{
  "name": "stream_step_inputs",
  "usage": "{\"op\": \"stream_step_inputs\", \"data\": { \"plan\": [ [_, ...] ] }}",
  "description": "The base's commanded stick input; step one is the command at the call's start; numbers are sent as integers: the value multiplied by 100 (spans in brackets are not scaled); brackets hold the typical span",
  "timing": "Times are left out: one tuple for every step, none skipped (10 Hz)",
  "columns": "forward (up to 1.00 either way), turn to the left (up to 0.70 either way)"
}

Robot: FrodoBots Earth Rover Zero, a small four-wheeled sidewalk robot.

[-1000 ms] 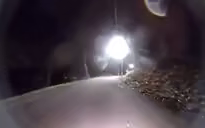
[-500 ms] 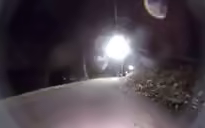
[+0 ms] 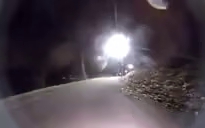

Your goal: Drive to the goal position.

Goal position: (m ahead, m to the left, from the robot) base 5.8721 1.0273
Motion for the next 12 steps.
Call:
{"op": "stream_step_inputs", "data": {
  "plan": [
    [100,38],
    [100,11],
    [100,3],
    [100,0],
    [100,0],
    [100,0],
    [100,0],
    [100,0],
    [100,0],
    [100,0],
    [100,0],
    [100,0]
  ]
}}
